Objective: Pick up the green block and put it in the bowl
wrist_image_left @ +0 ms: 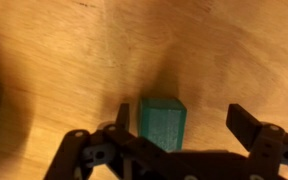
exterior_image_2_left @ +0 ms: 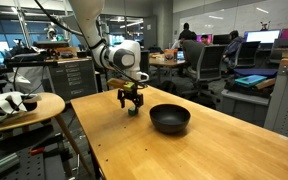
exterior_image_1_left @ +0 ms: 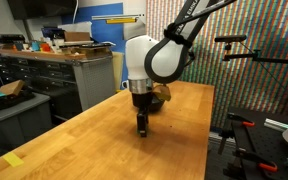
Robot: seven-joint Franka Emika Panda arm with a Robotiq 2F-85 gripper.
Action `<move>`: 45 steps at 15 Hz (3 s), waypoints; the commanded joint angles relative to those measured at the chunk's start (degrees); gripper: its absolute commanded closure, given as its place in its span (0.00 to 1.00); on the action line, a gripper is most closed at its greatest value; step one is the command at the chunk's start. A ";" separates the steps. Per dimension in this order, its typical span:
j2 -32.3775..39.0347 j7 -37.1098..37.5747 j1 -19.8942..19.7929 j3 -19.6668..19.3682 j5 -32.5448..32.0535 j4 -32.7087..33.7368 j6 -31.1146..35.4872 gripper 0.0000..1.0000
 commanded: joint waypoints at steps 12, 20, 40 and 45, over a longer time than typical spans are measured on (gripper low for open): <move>-0.62 0.47 1.03 -1.89 -1.15 2.14 0.02 0.80; -8.16 0.79 0.71 -2.46 -1.68 0.02 1.16 0.81; -3.21 17.09 0.38 -19.24 -10.79 1.25 9.03 0.83; 1.06 17.99 0.22 -19.54 -9.42 3.31 8.61 0.33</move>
